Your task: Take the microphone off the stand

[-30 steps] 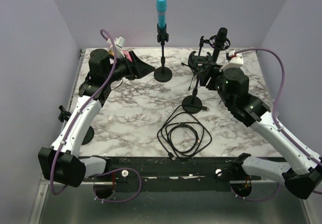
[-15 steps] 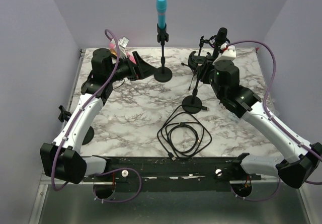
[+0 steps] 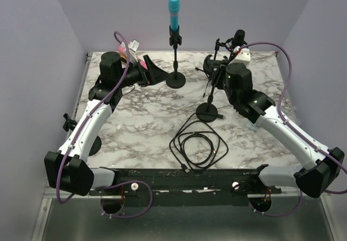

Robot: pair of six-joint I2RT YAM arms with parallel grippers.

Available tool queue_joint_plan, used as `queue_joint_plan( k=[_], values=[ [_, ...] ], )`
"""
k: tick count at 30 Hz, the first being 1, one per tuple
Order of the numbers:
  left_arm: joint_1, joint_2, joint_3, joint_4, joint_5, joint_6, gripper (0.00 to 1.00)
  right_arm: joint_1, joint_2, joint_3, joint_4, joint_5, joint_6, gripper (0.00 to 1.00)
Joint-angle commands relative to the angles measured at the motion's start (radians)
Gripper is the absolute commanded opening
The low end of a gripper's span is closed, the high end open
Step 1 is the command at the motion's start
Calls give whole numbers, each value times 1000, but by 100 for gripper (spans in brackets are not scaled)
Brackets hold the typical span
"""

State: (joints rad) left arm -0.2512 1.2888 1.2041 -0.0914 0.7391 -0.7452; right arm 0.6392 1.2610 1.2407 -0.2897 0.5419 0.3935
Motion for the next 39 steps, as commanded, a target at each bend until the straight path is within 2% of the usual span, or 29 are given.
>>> queue_joint_plan(
  k=[1,18,27,39],
  values=[
    [-7,11,23,27,35,-2,86,-9,20,-12,-26,48,-21,42],
    [-7,21,22,29,43,-10,86,-9,30,-131,-95,-26,8,35],
    [-7,28,19,33,45,-14,85,-7,54,-230,-74,-130,67,31],
    [-7,30,21,32,48,-12,86,-8,96,-278,-58,-112,89,30]
  ],
)
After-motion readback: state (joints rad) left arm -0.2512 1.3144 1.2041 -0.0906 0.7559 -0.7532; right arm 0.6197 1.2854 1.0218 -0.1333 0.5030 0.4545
